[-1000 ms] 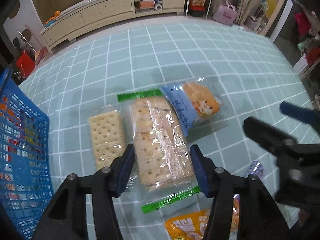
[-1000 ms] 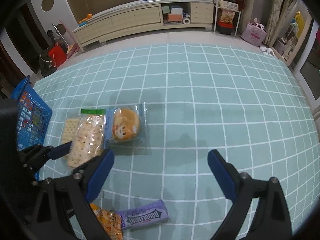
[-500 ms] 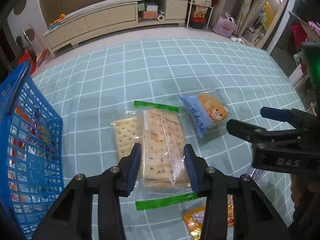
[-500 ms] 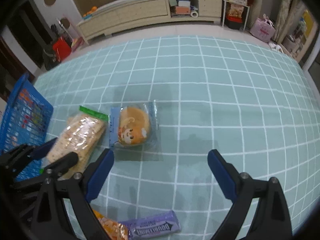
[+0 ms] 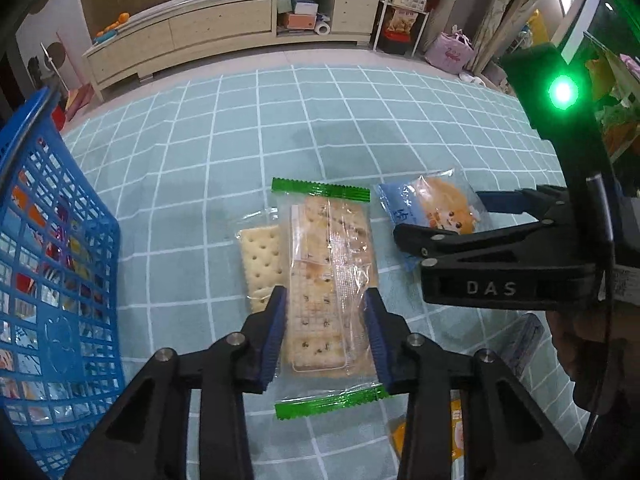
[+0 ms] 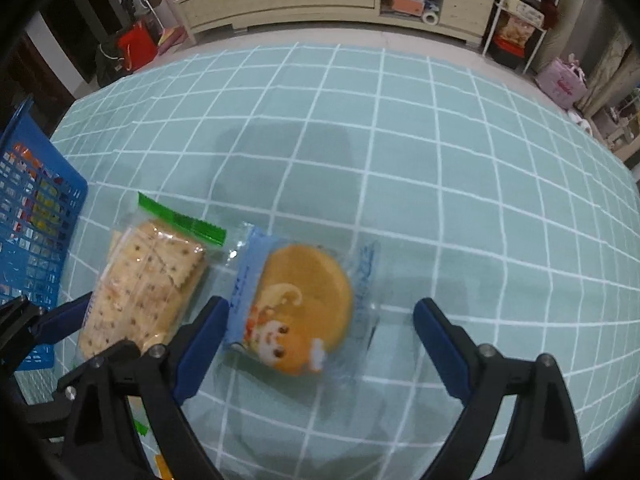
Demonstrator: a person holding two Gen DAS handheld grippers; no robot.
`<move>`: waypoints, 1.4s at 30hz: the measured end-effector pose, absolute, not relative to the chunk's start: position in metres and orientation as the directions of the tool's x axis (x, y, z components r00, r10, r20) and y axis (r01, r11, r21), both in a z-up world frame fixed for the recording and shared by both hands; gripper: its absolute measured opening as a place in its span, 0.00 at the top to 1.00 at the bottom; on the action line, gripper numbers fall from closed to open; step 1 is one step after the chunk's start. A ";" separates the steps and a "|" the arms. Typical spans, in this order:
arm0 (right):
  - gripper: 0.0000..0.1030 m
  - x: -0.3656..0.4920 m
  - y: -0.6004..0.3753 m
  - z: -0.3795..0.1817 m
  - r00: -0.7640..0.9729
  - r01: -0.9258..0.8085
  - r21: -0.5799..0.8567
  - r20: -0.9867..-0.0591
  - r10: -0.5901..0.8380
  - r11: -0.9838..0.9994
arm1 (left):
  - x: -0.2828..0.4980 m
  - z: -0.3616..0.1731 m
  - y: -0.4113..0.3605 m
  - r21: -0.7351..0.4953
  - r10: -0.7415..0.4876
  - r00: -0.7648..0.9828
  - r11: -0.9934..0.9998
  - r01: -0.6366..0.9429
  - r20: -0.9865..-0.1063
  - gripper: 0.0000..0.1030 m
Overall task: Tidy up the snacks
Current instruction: 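Grasp the cracker pack with left while right grasps the round cake pouch, then carry the cracker pack and cake pouch over the basket with both grippers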
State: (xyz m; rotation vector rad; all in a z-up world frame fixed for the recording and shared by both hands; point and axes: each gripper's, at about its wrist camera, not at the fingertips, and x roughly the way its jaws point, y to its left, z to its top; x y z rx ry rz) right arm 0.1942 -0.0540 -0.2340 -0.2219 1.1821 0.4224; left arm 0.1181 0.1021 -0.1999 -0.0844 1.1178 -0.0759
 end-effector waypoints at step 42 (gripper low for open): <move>0.53 0.040 0.019 -0.064 0.470 -0.566 0.111 -0.771 0.430 0.817 | -0.020 -0.055 0.221 -0.176 -0.057 0.699 0.979 -0.099 -0.713 0.68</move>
